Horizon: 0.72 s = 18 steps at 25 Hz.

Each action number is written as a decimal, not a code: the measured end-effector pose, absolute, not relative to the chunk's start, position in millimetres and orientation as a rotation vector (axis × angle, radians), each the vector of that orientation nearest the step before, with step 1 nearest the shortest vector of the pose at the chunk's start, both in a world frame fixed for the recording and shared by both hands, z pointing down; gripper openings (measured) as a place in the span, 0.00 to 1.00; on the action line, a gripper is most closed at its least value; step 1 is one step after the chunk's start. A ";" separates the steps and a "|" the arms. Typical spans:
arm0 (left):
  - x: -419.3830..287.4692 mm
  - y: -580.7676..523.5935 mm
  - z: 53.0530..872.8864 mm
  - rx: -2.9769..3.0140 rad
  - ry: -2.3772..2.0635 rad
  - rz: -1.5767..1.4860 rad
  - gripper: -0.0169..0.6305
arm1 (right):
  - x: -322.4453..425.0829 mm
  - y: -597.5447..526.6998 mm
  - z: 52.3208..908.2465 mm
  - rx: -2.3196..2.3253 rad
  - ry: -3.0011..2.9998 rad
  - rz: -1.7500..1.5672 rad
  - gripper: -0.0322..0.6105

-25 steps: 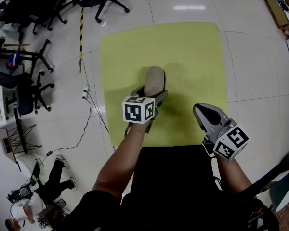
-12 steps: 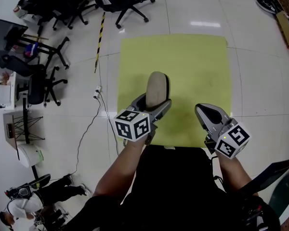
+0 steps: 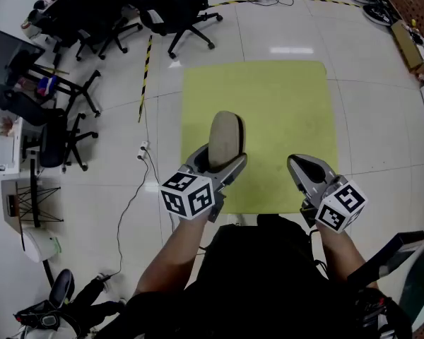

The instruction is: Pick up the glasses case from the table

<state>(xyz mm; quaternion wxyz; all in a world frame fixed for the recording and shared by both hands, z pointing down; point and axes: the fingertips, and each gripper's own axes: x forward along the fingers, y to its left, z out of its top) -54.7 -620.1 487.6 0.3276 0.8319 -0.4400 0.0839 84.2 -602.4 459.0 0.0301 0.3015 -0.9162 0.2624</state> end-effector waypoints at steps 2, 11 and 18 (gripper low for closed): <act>-60.2 -615.4 470.7 2.211 -1.148 0.183 0.62 | 79.5 -597.0 451.8 0.941 -2.822 0.781 0.05; -101.1 -565.5 434.7 2.303 -1.126 0.076 0.62 | 52.2 -547.2 431.5 1.049 -2.799 0.676 0.05; -124.0 -524.0 414.9 2.375 -1.077 0.030 0.62 | 35.0 -507.1 413.5 1.149 -2.792 0.607 0.05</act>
